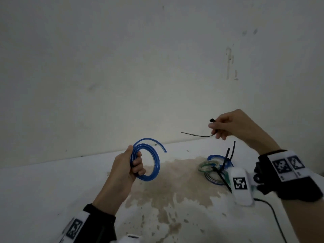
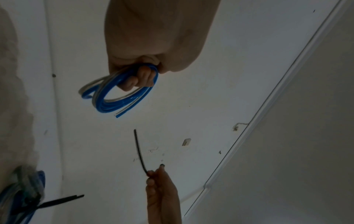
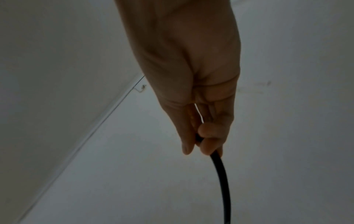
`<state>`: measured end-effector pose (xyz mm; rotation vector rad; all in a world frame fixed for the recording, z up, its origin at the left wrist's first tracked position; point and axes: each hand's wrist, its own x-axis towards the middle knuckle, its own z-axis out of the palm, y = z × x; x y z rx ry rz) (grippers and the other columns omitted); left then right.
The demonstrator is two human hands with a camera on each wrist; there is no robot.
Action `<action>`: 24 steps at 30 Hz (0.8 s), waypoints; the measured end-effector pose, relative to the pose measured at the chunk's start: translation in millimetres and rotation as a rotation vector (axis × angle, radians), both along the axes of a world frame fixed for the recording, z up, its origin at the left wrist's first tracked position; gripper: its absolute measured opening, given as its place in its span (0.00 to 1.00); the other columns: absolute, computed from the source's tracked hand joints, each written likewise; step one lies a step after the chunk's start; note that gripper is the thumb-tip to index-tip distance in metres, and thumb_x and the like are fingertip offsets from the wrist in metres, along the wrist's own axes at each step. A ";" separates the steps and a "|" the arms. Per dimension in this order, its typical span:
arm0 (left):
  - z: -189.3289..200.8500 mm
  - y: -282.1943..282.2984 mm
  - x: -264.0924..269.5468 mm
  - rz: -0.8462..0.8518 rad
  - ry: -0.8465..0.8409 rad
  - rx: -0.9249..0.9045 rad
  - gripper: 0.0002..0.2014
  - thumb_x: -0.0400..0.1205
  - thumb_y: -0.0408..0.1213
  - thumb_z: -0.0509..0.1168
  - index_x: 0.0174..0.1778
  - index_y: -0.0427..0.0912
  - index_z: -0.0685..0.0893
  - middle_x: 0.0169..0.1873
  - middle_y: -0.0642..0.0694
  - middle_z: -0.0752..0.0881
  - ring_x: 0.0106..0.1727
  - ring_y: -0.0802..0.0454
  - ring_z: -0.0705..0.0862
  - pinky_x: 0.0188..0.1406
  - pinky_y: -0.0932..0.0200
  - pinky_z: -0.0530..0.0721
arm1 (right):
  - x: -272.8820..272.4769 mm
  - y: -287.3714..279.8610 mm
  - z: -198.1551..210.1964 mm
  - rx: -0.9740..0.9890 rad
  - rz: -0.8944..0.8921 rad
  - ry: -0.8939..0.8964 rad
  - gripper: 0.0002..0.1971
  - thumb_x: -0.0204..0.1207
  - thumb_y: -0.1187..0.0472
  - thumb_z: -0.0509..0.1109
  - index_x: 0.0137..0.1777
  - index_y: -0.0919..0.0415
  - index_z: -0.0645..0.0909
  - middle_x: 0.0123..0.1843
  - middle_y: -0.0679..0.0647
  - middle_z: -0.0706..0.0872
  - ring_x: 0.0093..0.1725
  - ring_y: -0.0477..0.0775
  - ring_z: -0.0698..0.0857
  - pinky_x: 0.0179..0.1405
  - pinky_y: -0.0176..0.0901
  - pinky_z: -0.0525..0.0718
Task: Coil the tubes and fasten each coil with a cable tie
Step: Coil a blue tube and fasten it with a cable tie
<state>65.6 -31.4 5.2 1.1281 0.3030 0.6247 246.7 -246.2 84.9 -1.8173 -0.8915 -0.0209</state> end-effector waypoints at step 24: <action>14.1 17.2 -12.4 0.255 -0.019 0.142 0.21 0.85 0.43 0.56 0.27 0.37 0.74 0.15 0.51 0.61 0.17 0.56 0.57 0.17 0.64 0.60 | -94.5 158.5 -44.7 0.527 0.200 -0.111 0.04 0.67 0.61 0.77 0.35 0.61 0.87 0.48 0.47 0.89 0.47 0.46 0.85 0.40 0.37 0.79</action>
